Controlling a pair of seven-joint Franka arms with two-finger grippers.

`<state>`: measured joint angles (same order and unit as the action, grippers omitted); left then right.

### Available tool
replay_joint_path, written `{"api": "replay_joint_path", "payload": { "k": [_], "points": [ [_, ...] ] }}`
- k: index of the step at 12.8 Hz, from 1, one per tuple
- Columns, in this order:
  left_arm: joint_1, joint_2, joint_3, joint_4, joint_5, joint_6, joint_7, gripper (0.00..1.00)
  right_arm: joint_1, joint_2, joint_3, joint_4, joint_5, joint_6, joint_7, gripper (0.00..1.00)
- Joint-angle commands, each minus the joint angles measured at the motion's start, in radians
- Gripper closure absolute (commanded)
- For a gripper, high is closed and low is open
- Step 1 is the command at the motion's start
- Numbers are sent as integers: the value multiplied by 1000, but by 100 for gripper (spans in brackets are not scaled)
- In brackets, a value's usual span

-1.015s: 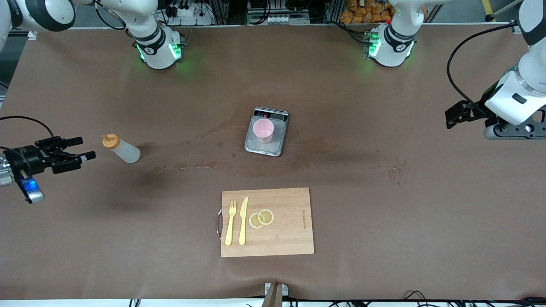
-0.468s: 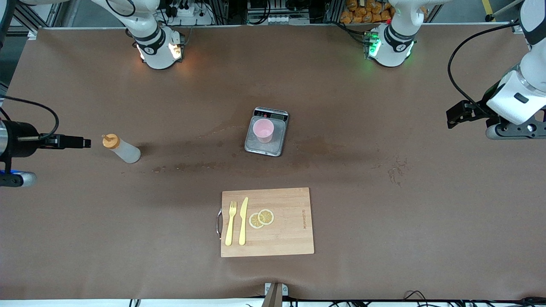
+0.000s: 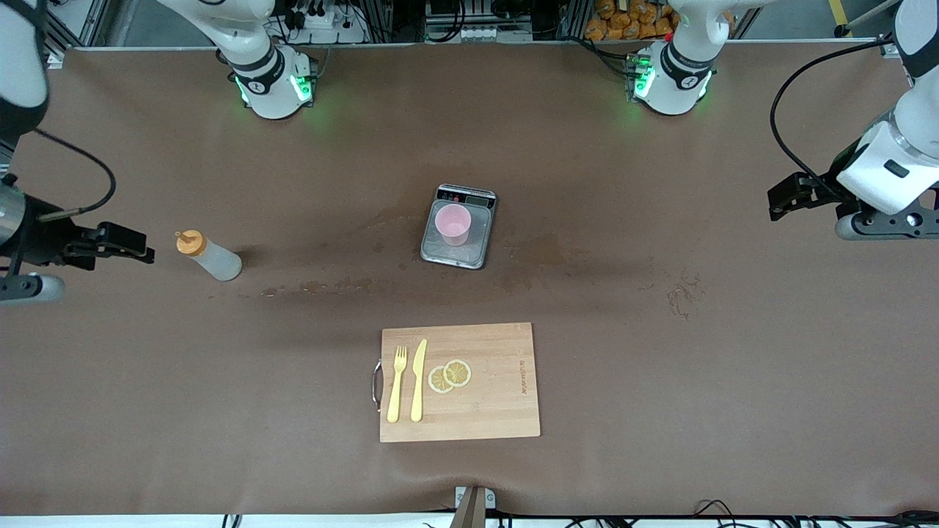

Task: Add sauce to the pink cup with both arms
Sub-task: 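Open the right gripper and withdraw it from the bottle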

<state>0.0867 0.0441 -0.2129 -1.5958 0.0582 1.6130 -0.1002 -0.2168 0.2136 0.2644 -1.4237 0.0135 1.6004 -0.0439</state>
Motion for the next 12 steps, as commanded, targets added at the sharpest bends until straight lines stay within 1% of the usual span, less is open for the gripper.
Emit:
{"api": "replay_joint_path", "payload": {
  "k": [1, 3, 5, 6, 7, 9, 10, 12],
  "points": [
    [5, -21, 1, -12, -17, -10, 17, 0, -18, -197, 2, -271, -1, 116, -24, 0],
    [7, -23, 1, -12, -17, -10, 17, 0, -21, -169, 1, -188, 0, 110, -25, 0],
    [7, -23, 1, -12, -17, -10, 17, 0, -15, -148, 1, -98, -4, 55, -21, 0],
    [7, -23, 1, -10, -17, -10, 19, 0, -13, -146, 4, -84, 0, 52, -14, 0],
    [24, -23, 0, -10, -17, -10, 26, 0, 13, -148, 10, -86, -1, 52, 4, 0],
    [27, -23, 0, -10, -17, -10, 42, 0, 104, -152, 12, -86, -7, 52, 169, 0],
    [28, -23, 0, -10, -17, -10, 42, 0, 129, -151, 12, -86, -12, 52, 227, 0],
    [28, -23, 0, -10, -17, -10, 43, 0, 129, -151, 12, -86, -15, 52, 226, 0]
  ]
}}
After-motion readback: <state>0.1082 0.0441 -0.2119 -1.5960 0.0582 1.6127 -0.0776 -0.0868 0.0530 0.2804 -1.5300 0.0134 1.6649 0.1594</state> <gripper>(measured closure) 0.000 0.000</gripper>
